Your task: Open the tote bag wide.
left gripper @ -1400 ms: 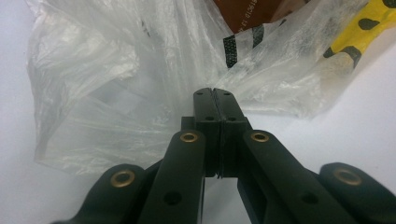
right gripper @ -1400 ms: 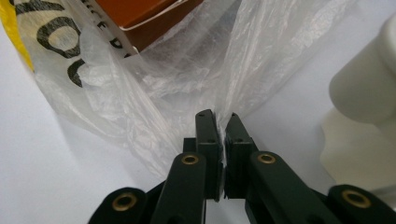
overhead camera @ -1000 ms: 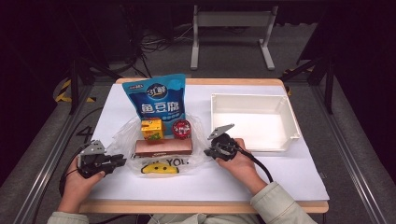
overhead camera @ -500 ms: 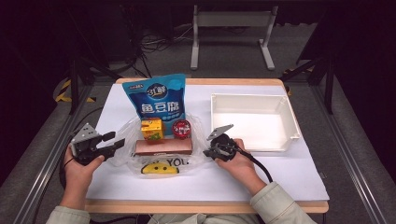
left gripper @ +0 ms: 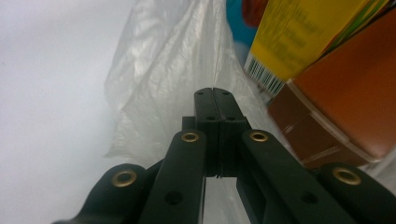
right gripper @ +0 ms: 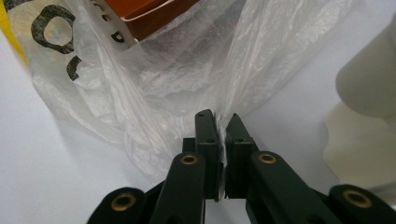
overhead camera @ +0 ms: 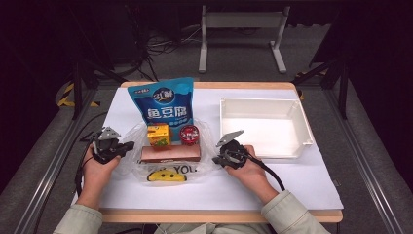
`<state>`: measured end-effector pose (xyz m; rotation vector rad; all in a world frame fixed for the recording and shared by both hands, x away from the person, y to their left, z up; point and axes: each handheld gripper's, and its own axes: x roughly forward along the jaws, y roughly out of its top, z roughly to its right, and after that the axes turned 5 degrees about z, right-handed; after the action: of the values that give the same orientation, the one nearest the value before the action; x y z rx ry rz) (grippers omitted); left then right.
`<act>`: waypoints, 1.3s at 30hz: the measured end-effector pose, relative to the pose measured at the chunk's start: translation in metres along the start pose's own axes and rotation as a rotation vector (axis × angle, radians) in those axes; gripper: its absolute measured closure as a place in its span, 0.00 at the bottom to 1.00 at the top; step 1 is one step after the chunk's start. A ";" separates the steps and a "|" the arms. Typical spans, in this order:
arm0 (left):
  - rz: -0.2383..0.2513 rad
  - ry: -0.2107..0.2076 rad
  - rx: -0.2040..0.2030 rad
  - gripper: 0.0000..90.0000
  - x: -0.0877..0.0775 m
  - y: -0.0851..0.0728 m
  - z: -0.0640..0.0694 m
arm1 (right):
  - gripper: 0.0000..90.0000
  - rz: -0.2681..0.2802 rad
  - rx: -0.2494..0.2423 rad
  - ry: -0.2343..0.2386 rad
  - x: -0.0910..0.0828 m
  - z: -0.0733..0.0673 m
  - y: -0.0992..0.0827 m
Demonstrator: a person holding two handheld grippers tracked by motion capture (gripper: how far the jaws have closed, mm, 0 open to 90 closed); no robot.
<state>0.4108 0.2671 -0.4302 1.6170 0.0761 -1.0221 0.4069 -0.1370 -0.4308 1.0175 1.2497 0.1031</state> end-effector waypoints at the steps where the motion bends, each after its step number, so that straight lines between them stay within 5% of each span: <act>1: -0.019 0.006 0.006 1.00 0.003 -0.002 0.000 | 0.97 -0.001 0.000 0.002 0.000 0.000 0.000; 5: -0.070 0.029 0.025 1.00 0.015 -0.008 0.000 | 0.97 -0.019 0.004 0.004 0.000 0.000 -0.001; 12: -0.044 0.020 0.002 1.00 0.016 -0.011 -0.003 | 0.97 -0.021 0.020 0.007 -0.003 0.000 -0.004; 21: 0.126 -0.034 -0.039 0.77 -0.014 -0.011 -0.003 | 0.92 0.006 0.034 0.012 -0.015 0.003 -0.005; 30: 0.208 -0.088 -0.019 0.64 -0.034 -0.012 0.005 | 0.58 0.171 -0.029 0.030 -0.036 -0.003 0.006; 39: 0.267 -0.109 -0.020 0.56 -0.047 -0.011 0.013 | 0.48 0.327 -0.032 0.054 -0.064 -0.004 0.016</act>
<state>0.3684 0.2818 -0.4074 1.5033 -0.1986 -0.8966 0.3867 -0.1617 -0.3727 1.1908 1.1174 0.4048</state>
